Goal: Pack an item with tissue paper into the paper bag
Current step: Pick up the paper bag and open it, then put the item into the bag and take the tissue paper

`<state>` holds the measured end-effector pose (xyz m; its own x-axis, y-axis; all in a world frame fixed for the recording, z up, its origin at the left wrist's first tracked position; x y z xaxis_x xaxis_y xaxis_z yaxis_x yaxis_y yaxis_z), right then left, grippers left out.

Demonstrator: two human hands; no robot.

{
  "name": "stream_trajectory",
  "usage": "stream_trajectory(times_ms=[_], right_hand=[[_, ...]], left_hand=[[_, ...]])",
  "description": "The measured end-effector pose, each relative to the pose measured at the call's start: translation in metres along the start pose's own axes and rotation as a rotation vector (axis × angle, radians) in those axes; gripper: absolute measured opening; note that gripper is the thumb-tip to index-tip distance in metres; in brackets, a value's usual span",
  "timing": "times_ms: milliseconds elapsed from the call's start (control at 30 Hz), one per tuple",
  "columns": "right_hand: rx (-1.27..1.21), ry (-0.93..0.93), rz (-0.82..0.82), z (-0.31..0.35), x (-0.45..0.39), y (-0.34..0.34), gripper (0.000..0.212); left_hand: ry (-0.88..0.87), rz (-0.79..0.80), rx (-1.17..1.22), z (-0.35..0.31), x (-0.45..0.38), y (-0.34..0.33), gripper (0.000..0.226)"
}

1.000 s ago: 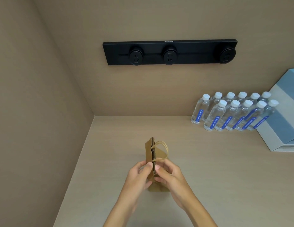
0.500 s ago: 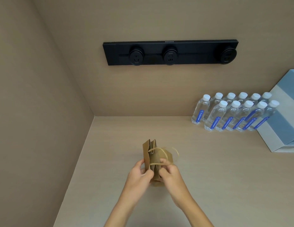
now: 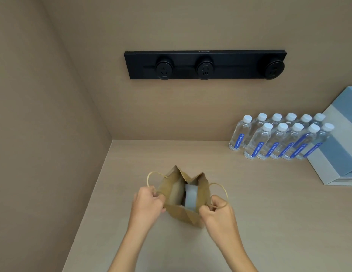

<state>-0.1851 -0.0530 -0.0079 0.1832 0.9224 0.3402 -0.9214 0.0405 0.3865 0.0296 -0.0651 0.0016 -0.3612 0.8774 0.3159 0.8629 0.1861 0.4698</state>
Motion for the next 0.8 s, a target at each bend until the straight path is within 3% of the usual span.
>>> stream_trajectory(times_ms=[133,233,267,367,500,567,633,733,800], right_hand=[[0.253,0.188,-0.033,0.016,0.023,0.010,0.029],[0.495,0.333,-0.007,0.021,0.028,0.014,0.087],[0.637,0.400,0.023,0.024,0.028,0.015,0.091],[0.971,0.528,0.161,0.028,0.024,0.018,0.060],[1.123,0.550,0.359,0.028,0.017,0.033,0.076],[1.091,0.576,0.412,0.033,0.017,0.034,0.056],[0.940,0.517,0.359,0.043,0.016,0.034,0.023],[0.826,0.376,0.184,0.052,0.005,0.029,0.031],[0.837,0.336,0.120,0.054,-0.001,0.021,0.022]], left_hand=[[-0.112,0.059,-0.255,-0.019,-0.005,0.002,0.023],[-0.219,0.123,-0.454,-0.032,-0.006,-0.007,0.023],[-0.244,0.140,-0.511,-0.036,-0.006,-0.009,0.023],[-0.250,0.134,-0.593,-0.044,-0.010,-0.010,0.018],[-0.248,0.028,-0.470,-0.049,-0.013,-0.010,0.020],[-0.242,-0.044,-0.302,-0.049,-0.011,-0.010,0.025],[-0.305,-0.085,-0.172,-0.050,-0.005,-0.013,0.036],[-0.414,-0.071,-0.123,-0.045,0.003,-0.021,0.052],[-0.403,-0.020,-0.149,-0.038,0.004,-0.026,0.046]])
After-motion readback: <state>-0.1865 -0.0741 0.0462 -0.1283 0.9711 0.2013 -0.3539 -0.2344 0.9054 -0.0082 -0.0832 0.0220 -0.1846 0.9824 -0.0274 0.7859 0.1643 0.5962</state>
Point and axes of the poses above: each hand's wrist, its own x-axis away from the middle knuckle, its own y-axis out of the back of the hand, z = x × y, the point moved 5 cm from there along -x, towards the middle knuckle, and after that the axes turned 2 degrees about -y, right-handed, at the moved point
